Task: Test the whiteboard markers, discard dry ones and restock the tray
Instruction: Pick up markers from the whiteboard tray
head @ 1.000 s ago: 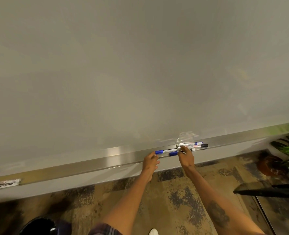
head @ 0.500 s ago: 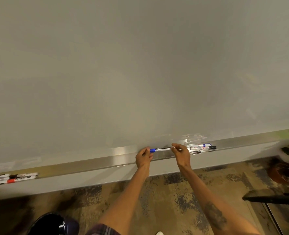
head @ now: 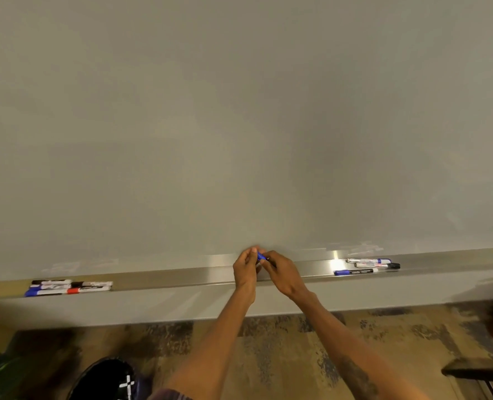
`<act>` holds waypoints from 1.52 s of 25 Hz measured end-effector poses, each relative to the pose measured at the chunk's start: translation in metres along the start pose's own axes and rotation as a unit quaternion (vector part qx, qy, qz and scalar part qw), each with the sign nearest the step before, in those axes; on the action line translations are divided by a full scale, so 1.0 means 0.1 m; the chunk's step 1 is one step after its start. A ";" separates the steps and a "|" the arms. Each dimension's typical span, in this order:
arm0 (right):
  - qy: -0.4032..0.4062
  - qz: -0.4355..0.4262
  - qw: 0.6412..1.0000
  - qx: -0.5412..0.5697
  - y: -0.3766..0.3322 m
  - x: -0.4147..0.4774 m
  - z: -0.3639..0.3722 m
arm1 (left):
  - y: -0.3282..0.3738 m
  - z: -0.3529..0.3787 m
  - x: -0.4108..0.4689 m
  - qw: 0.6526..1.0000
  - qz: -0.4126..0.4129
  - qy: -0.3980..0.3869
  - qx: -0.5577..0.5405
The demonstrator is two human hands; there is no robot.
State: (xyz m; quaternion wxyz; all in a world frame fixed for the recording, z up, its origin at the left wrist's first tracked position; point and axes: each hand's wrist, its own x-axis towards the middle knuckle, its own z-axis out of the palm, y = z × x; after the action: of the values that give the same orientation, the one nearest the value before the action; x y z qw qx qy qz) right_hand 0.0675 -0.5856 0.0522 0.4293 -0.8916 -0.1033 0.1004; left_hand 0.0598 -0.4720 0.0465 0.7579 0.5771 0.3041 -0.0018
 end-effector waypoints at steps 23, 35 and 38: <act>0.038 -0.028 0.978 -0.201 -1.86 -0.06 0.95 | 1.13 -1.26 -0.27 0.973 0.025 -0.014 -0.230; 0.201 -0.096 0.975 0.030 -2.43 0.03 0.86 | 1.89 -1.42 -0.35 0.956 0.197 0.045 -0.212; 0.250 -0.179 0.944 0.117 -2.78 0.08 0.64 | 2.21 -1.43 -0.46 0.935 0.306 0.075 -0.161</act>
State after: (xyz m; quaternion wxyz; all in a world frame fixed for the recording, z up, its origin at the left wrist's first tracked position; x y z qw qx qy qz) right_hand 0.0311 -0.3655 0.2309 0.5532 -0.7984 -0.1385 -0.1932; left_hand 0.0351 -0.2891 0.2395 0.7798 0.5108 0.1643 0.3227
